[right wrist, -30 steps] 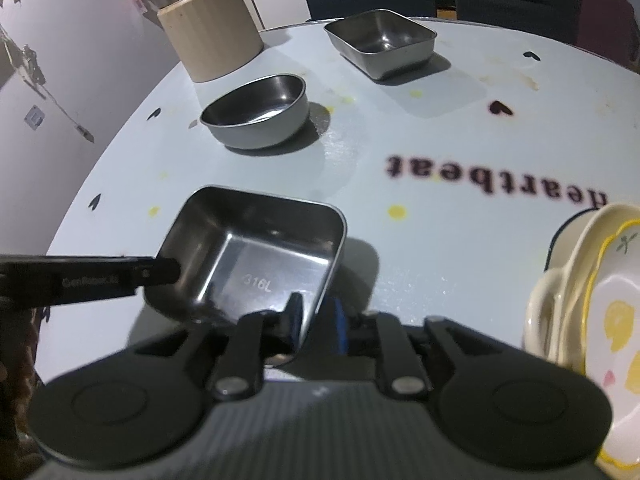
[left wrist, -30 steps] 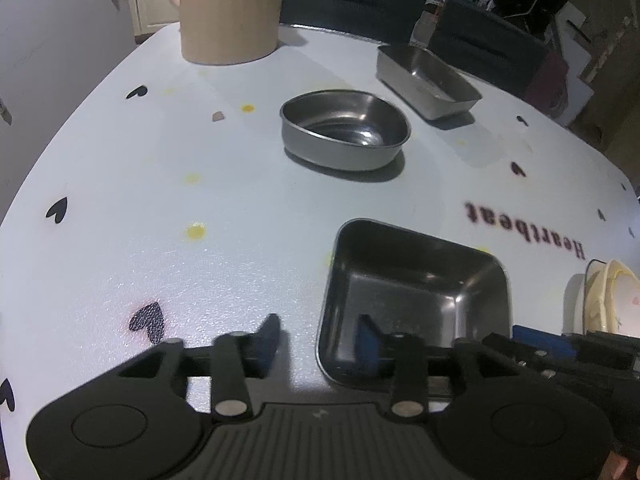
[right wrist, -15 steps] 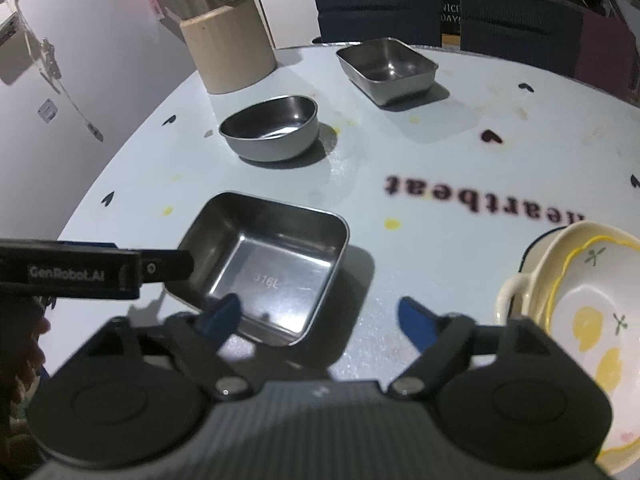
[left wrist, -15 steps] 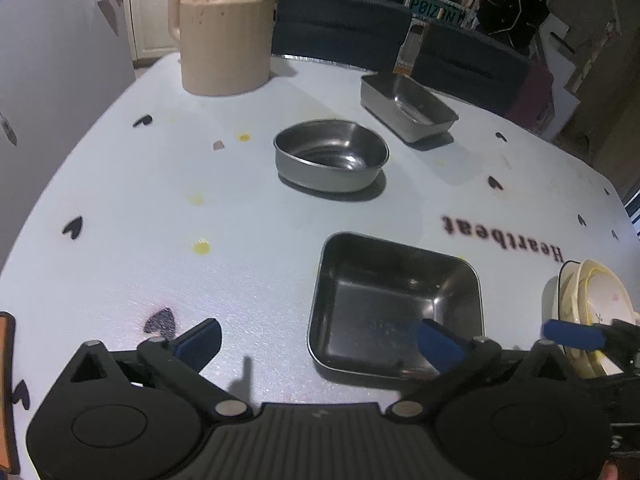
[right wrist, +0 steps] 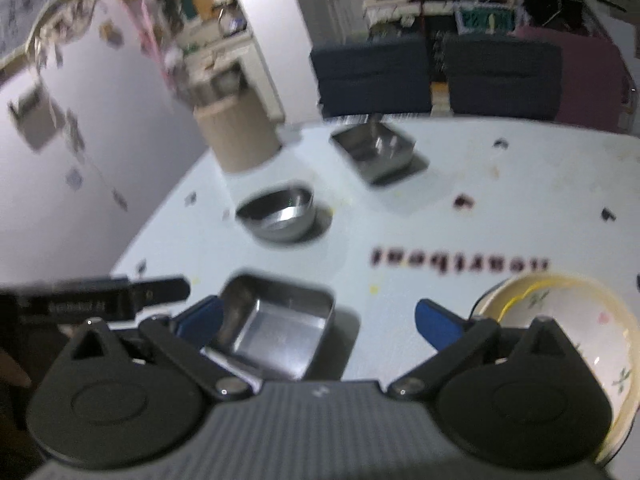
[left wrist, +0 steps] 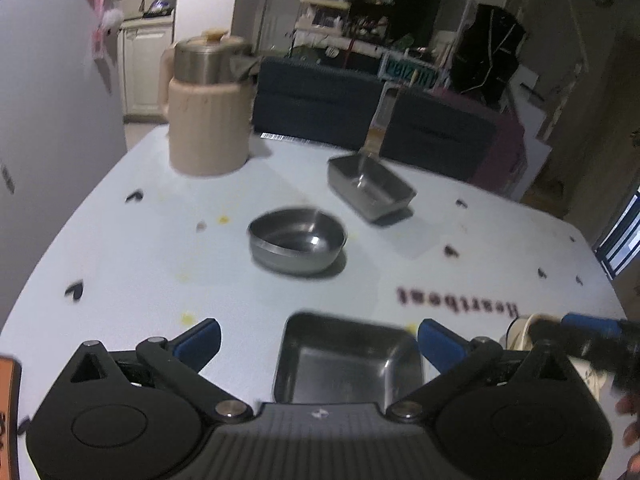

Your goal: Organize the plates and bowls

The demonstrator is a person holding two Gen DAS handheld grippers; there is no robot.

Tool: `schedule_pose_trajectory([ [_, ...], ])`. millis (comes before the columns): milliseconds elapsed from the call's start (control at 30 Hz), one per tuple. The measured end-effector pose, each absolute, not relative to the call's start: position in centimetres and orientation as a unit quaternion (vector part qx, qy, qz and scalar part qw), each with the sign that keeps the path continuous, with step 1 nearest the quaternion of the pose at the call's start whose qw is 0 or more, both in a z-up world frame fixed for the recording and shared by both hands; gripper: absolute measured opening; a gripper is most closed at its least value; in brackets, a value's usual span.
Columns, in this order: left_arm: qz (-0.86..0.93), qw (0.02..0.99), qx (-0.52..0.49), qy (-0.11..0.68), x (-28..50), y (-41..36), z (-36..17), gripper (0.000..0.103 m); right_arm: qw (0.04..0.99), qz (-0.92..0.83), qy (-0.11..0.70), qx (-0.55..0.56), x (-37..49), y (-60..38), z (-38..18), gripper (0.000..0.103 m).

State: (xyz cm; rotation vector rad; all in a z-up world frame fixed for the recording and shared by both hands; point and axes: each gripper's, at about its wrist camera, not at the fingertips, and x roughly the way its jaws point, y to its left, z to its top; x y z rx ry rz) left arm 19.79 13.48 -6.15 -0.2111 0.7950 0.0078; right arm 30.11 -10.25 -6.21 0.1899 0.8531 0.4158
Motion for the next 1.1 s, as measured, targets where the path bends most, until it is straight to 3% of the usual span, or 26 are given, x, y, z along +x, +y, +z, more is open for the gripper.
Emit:
schedule_pose_trajectory([
  [333, -0.045, 0.932, -0.036, 0.357, 28.6, 13.2, -4.3, 0.103, 0.905, 0.128, 0.369, 0.168, 38.6, -13.9, -5.0, 0.103],
  [700, -0.082, 0.934, 0.054, 0.342, 39.6, 14.8, -5.6, 0.103, 0.863, 0.055, 0.402, 0.302, 48.2, -11.9, -12.0, 0.101],
  [933, -0.090, 0.932, 0.059, 0.345, 44.4, 16.0, -7.4, 0.103, 0.833, 0.030, 0.422, 0.356, 53.0, -9.3, -16.7, 0.086],
  [1100, -0.088, 0.929, 0.058, 0.355, 46.8, 15.9, -9.1, 0.103, 0.842, 0.043, 0.438, 0.312, 55.0, -7.1, -18.1, 0.069],
])
